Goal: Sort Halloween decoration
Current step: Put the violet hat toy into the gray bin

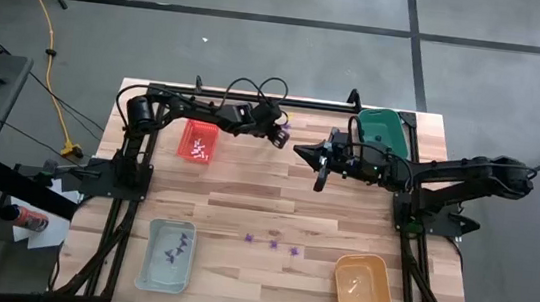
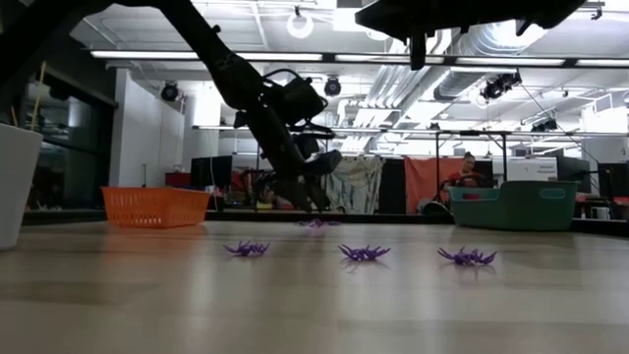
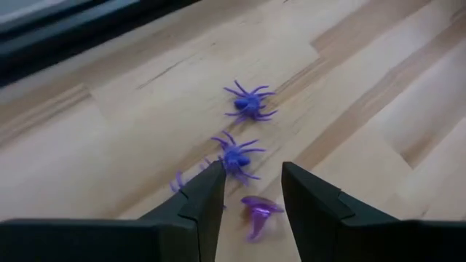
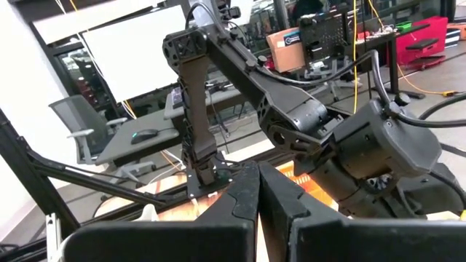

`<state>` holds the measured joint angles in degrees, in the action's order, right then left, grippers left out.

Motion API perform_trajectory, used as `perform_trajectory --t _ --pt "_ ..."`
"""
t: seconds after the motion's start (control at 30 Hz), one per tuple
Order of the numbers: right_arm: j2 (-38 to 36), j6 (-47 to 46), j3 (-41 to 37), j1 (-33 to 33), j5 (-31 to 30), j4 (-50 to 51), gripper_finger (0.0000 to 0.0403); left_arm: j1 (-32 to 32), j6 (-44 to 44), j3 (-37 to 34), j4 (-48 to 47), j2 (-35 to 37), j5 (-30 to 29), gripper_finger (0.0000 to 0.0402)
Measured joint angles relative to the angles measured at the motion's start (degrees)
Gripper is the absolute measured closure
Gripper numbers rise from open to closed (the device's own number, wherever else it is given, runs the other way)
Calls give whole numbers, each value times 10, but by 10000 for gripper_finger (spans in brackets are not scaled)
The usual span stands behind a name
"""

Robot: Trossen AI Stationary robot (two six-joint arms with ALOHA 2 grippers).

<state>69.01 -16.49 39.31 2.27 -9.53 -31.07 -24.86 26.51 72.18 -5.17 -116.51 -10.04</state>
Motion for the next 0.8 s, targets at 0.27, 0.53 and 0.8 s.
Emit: perform_trajectory --t 0.27,0.53,0.8 --pt "0 -6 0 0 -12 0 403 3 -22 0 -14 0 -2 273" --pt "0 -16 0 0 -13 0 403 3 -26 0 -54 0 5 273" --pt "0 -17 0 0 -13 0 403 5 -19 0 -109 0 36 273"
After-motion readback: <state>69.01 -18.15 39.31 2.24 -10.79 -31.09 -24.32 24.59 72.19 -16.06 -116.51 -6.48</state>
